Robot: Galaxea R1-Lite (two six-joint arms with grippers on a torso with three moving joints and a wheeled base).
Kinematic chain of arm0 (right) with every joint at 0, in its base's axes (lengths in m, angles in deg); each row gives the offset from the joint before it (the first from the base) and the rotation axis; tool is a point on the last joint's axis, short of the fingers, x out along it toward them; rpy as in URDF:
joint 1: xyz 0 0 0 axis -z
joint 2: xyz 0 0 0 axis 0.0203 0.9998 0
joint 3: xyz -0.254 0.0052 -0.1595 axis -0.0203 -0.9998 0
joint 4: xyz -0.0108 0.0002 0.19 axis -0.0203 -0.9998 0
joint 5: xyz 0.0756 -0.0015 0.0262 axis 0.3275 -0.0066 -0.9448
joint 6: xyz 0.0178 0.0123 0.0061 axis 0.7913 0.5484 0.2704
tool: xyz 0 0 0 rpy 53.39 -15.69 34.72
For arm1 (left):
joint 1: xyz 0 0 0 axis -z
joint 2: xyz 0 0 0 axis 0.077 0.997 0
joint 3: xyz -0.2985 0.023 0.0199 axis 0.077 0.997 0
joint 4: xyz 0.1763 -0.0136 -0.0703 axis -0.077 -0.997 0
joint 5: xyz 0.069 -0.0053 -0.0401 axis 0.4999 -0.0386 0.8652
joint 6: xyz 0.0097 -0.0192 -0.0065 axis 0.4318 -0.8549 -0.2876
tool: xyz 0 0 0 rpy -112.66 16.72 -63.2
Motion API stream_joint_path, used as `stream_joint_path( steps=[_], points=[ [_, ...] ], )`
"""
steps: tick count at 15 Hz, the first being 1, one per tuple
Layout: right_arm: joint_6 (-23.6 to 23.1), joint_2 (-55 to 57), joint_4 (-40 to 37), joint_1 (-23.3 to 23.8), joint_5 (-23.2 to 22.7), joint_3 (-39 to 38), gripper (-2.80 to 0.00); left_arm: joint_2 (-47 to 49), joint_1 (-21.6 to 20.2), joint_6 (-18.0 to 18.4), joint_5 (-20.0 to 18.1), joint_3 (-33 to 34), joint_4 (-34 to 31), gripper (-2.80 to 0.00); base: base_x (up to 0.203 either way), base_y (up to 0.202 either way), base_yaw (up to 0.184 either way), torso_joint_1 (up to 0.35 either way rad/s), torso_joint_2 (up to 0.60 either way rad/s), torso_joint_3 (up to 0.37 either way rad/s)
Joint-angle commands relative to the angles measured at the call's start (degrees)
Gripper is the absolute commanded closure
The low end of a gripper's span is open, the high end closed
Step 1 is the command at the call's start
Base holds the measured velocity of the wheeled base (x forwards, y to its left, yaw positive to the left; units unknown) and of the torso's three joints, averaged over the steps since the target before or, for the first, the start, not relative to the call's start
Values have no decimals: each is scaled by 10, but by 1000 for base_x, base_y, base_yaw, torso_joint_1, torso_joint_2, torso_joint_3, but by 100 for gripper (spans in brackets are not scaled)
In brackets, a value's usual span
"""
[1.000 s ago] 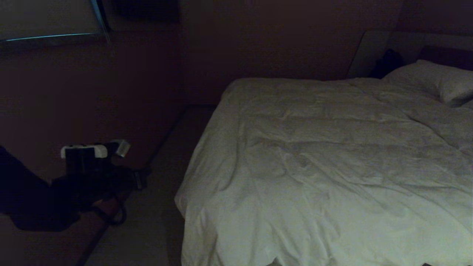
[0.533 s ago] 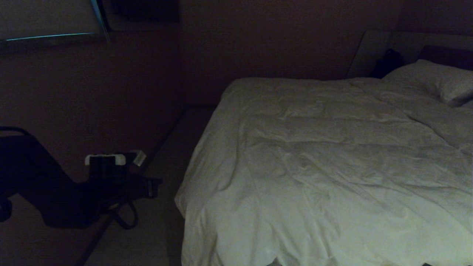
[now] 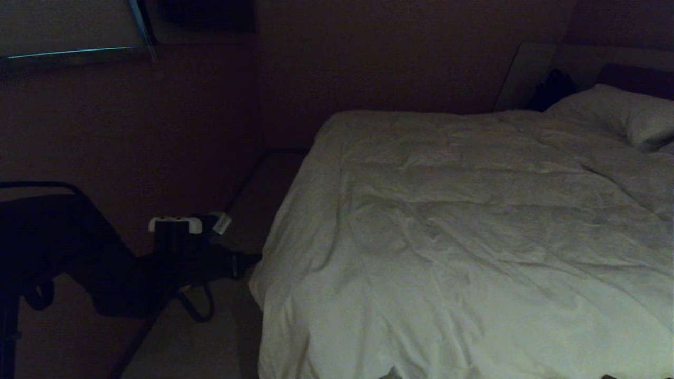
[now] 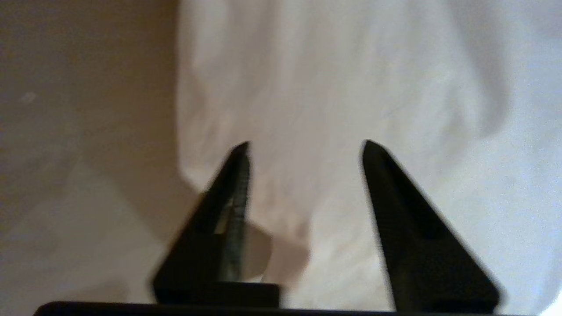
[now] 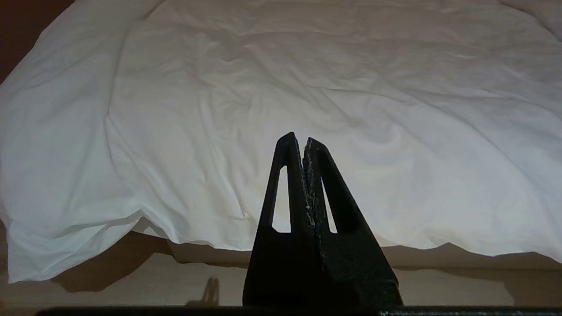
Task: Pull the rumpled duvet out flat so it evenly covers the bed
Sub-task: Flatten the corners of the folded blanket
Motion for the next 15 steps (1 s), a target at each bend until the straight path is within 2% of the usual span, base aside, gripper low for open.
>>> stream_joint_path(
  steps=[1, 6, 8, 11, 15],
  points=[
    [0, 1, 0, 0, 0, 0, 0, 13, 7, -1, -31, -18, 13, -280, 0, 0, 0, 0, 0, 0],
    [0, 1, 0, 0, 0, 0, 0, 29, 15, -1, -33, -42, 13, -280, 0, 0, 0, 0, 0, 0],
    [0, 1, 0, 0, 0, 0, 0, 71, 29, -3, -34, -78, 14, -280, 0, 0, 0, 0, 0, 0],
    [0, 1, 0, 0, 0, 0, 0, 86, 35, -4, -38, -93, 14, -280, 0, 0, 0, 0, 0, 0],
    [0, 1, 0, 0, 0, 0, 0, 119, 70, -4, -36, -123, 14, -280, 0, 0, 0, 0, 0, 0]
  ],
)
